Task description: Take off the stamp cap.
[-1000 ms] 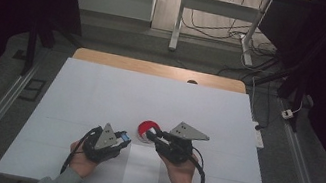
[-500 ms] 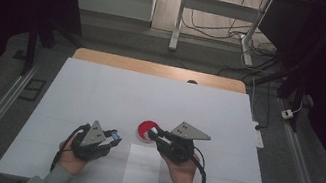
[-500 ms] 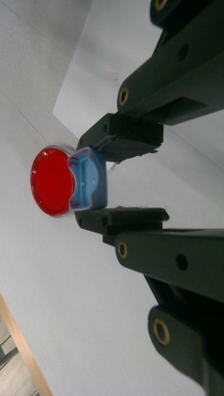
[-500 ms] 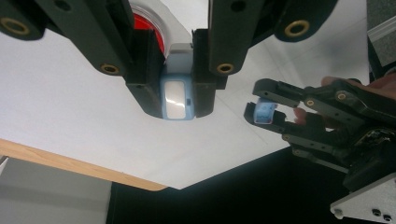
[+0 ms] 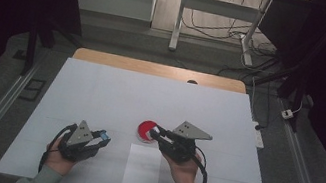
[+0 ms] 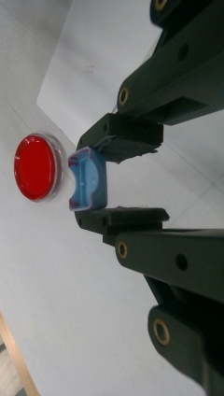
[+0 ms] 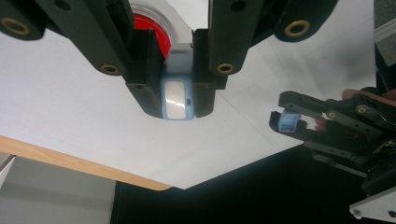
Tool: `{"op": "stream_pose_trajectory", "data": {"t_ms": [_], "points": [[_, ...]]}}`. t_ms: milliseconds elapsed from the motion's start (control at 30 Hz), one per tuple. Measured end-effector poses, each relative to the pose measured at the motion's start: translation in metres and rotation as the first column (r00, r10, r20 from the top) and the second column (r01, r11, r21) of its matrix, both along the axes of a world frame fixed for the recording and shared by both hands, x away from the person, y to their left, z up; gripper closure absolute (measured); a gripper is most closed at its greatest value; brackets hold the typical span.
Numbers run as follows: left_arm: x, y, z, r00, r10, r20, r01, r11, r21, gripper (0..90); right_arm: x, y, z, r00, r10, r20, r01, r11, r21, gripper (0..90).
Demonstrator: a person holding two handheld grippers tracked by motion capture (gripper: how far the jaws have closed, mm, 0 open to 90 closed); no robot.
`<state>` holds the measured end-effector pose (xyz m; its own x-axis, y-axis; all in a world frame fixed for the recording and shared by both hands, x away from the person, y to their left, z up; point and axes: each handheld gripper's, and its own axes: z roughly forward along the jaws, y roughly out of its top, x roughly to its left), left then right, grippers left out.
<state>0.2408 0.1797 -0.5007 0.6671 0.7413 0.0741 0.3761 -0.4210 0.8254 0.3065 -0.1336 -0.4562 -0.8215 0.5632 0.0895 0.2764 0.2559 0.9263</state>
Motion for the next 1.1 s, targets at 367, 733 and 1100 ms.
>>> {"op": "stream_pose_trajectory", "data": {"t_ms": [367,733,1100], "points": [[-0.013,0.019,-0.003,0.9994,0.032,-0.014,-0.032,0.9994,-0.014,65.9,0.001,-0.001,0.000,1.0000,-0.006,0.005,0.006,1.000,-0.004,75.4],[-0.022,0.034,-0.007,0.9978,0.058,-0.033,-0.059,0.9980,-0.022,65.9,0.003,-0.004,0.001,0.9999,-0.012,0.011,0.012,1.000,-0.006,75.4],[-0.022,0.035,-0.009,0.9976,0.058,-0.038,-0.058,0.9982,-0.014,65.9,0.003,-0.005,0.003,0.9997,-0.015,0.021,0.015,1.000,-0.008,75.4]]}}
